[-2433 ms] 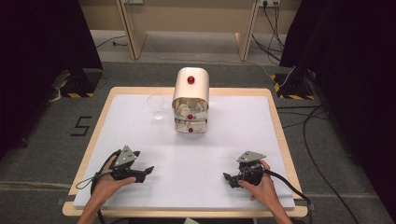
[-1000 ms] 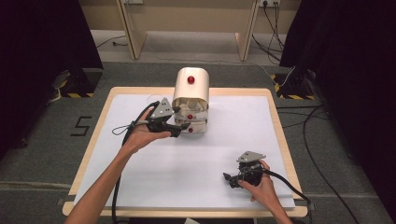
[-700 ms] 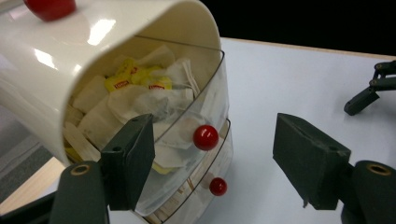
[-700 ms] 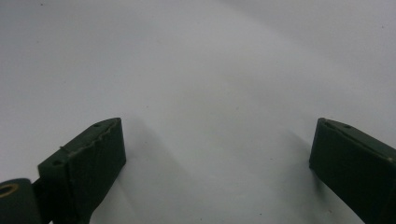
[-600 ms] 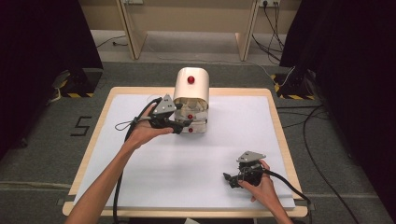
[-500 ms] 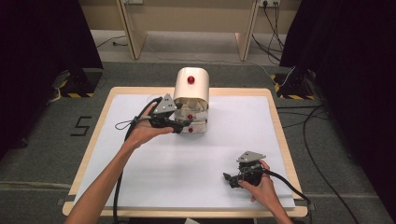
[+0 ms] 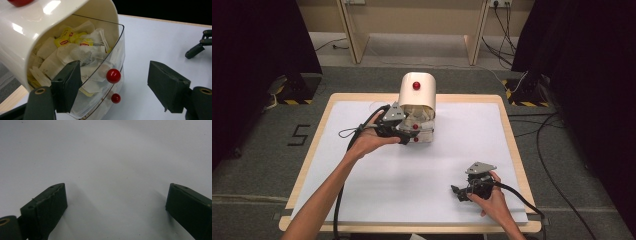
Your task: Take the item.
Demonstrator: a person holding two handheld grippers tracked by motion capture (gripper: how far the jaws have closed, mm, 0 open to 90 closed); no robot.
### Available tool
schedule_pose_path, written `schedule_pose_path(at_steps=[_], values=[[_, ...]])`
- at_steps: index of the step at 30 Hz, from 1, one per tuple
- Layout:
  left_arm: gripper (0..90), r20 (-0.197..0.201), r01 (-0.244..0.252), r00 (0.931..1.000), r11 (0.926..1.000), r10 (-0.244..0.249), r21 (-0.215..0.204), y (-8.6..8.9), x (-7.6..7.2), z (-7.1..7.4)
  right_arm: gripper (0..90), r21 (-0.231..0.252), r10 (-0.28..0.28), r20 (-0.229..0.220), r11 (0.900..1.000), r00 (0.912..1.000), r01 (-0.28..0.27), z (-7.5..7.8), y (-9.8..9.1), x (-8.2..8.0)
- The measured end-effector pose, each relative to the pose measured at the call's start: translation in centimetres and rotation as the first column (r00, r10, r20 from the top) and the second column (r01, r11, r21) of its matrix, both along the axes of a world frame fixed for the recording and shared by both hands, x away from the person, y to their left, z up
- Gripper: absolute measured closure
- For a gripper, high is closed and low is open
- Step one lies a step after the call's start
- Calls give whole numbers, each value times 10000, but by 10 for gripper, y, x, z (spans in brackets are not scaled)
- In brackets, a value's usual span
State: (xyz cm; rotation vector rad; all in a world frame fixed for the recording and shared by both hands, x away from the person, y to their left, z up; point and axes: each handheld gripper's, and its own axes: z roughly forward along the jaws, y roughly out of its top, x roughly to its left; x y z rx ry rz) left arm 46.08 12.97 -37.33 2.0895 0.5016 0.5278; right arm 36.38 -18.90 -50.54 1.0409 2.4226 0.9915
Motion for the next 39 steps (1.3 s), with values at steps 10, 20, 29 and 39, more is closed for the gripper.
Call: schedule_pose_path(at_steps=[10,20,29,39], values=[[277,73,74,9999,10000,-74,-32,3,-20,-1,39,8,-17,-28,10000,10000,17,0,0,0],[276,-101,26,9999,10000,-26,-57,5,-37,-1,39,7,-29,-42,10000,10000,29,0,0,0],[275,-175,23,9998,10000,-23,6,5,-46,-2,40,1,-20,-26,10000,10000,20,0,0,0],[275,-154,123,9998,9999,-122,70,5,-57,-6,39,5,-24,-35,10000,10000,24,0,0,0]])
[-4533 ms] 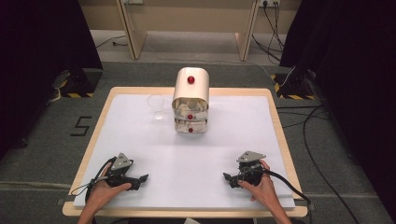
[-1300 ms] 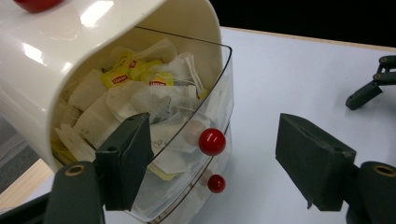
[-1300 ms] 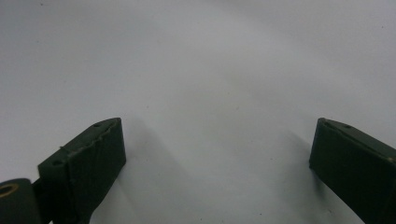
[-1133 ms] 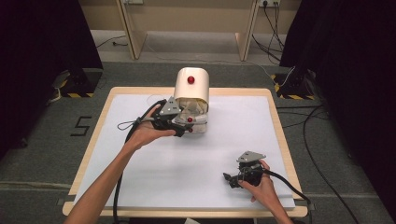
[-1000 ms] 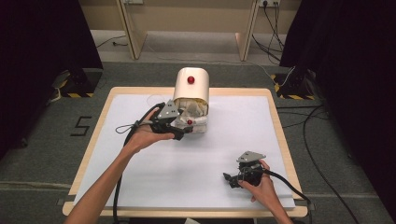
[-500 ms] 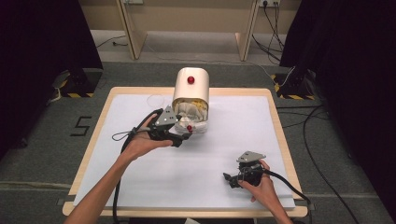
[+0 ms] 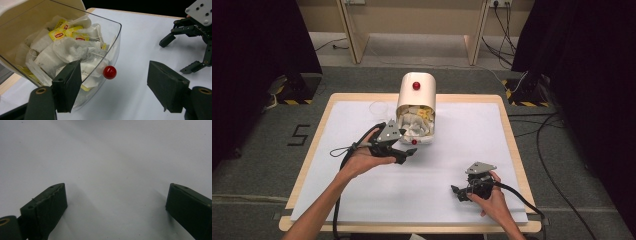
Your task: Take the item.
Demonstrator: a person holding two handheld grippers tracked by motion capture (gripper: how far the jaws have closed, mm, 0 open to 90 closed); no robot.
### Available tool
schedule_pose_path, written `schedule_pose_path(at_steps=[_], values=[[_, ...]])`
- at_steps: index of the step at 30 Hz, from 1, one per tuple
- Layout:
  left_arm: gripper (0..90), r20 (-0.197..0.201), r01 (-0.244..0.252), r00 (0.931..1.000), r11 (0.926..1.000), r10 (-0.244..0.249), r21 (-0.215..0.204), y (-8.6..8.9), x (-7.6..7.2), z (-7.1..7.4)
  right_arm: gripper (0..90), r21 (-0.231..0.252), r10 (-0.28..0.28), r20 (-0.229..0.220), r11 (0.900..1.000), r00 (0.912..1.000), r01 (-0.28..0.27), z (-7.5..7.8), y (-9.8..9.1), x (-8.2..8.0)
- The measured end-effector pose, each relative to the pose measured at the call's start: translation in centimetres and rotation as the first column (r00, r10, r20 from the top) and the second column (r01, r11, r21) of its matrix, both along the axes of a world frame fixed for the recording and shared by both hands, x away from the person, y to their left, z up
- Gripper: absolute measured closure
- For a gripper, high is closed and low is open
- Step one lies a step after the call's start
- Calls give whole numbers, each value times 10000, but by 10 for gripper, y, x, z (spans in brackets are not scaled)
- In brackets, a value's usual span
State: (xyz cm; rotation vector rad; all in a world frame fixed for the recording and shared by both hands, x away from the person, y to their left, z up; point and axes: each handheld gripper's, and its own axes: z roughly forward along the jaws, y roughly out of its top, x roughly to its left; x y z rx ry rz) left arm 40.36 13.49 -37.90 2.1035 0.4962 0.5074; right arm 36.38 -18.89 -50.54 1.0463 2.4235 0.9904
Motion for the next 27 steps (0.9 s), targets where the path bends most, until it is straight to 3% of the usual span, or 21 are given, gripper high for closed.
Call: schedule_pose_path(at_steps=[21,27], values=[[271,-255,250,9994,9996,-254,-141,4,-12,-5,40,-2,0,1,10000,10000,0,0,0,0],[272,-417,296,9986,9985,-315,-456,3,-10,-4,39,-5,3,7,10000,10000,-3,0,0,0]])
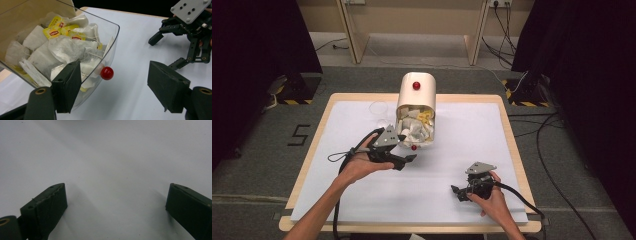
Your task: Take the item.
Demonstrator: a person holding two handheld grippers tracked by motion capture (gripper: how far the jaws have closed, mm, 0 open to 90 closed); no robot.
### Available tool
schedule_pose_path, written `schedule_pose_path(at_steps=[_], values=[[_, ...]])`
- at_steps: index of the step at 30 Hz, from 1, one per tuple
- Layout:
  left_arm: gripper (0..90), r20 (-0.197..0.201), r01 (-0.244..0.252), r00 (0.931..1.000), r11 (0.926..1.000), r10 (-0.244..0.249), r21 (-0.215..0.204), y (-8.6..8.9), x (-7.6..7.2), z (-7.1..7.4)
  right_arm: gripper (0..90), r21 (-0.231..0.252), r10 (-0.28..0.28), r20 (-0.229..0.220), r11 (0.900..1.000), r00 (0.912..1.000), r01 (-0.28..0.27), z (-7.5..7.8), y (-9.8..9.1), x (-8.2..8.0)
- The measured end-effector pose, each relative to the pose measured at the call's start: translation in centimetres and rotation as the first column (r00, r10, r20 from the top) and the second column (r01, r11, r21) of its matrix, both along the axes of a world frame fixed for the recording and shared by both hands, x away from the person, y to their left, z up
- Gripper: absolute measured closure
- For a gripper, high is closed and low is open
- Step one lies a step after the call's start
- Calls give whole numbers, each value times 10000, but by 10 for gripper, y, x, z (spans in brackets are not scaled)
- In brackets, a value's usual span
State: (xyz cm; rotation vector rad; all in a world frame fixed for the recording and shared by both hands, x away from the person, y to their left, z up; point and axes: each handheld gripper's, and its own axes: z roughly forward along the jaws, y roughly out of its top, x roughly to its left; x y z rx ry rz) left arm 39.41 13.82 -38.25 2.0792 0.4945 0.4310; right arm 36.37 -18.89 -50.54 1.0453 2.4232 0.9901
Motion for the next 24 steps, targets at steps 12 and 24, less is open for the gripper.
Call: schedule_pose_path(at_steps=[12,24], values=[[359,-77,-732,9973,9921,728,-1015,-3,23,21,39,1,-2,-4,10000,10000,2,0,0,0],[520,-503,-1478,9879,9889,1468,-159,-17,49,14,40,-4,8,22,10000,10000,-8,0,0,0]])
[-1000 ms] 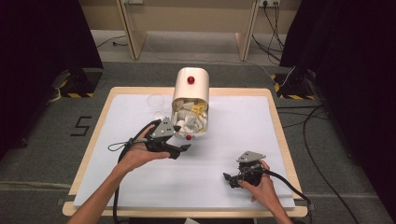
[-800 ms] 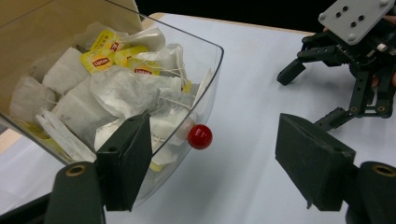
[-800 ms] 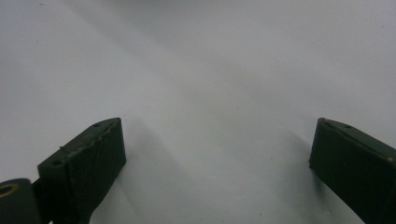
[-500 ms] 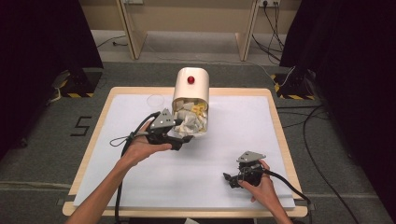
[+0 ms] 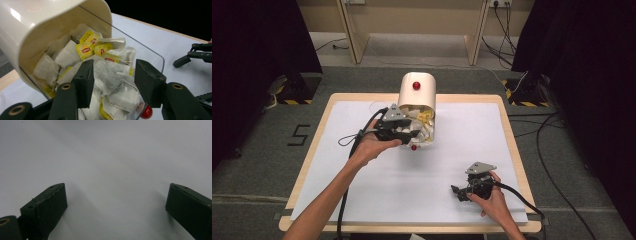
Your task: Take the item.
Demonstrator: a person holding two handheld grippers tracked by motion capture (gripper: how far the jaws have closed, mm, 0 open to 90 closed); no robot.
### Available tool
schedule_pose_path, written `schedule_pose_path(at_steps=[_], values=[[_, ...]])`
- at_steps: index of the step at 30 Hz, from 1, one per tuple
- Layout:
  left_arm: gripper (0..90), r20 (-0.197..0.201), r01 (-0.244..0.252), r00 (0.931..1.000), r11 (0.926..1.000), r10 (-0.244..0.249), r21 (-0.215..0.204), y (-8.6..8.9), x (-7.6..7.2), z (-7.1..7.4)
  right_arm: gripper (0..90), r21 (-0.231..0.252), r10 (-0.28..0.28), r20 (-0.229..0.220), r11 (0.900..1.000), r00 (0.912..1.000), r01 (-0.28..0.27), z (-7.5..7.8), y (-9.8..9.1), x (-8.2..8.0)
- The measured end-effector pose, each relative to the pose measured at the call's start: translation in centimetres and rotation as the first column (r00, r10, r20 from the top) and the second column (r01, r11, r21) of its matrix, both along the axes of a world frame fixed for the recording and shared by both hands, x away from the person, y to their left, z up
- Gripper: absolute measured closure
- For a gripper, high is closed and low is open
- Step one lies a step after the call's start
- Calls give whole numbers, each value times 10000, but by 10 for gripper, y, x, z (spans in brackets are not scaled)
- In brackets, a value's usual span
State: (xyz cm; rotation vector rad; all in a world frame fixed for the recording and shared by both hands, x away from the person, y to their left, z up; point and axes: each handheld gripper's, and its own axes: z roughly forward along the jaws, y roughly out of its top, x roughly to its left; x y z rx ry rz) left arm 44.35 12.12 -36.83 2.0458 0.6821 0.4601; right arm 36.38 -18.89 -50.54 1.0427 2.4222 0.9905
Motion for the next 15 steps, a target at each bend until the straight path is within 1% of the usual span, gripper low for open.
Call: schedule_pose_path(at_steps=[1,3,4,5,6,7,8,11,12,15], values=[[535,-83,-122,9999,9999,123,119,-3,3,-3,39,3,4,2,10000,10000,-4,0,0,0],[568,-343,-190,9992,9997,196,169,-6,6,-6,40,-2,8,-2,10000,10000,-8,0,0,0],[577,-474,-235,9986,9993,249,287,-7,7,-7,40,-4,16,14,10000,10000,-16,0,0,0],[586,-490,-299,9983,9987,319,416,-8,9,-9,40,10,10,14,10000,10000,-10,0,0,0],[600,-490,-299,9983,9987,319,416,-8,9,-9,40,10,10,14,10000,10000,-10,0,0,0],[618,-576,-411,9974,9976,443,559,-9,11,-11,40,-2,12,7,10000,10000,-12,0,0,0],[639,-603,-405,9972,9974,441,594,-9,12,-12,40,-2,13,1,10000,10000,-13,0,0,0],[730,-553,-480,9972,9971,513,587,-9,15,-14,40,14,6,5,10000,10000,-6,0,0,0],[753,-245,-221,9994,9961,243,849,-7,18,-13,40,14,10,12,10000,10000,-10,0,0,0],[809,-222,-182,9995,9961,201,860,-8,18,-13,40,17,7,4,10000,10000,-7,0,0,0]])
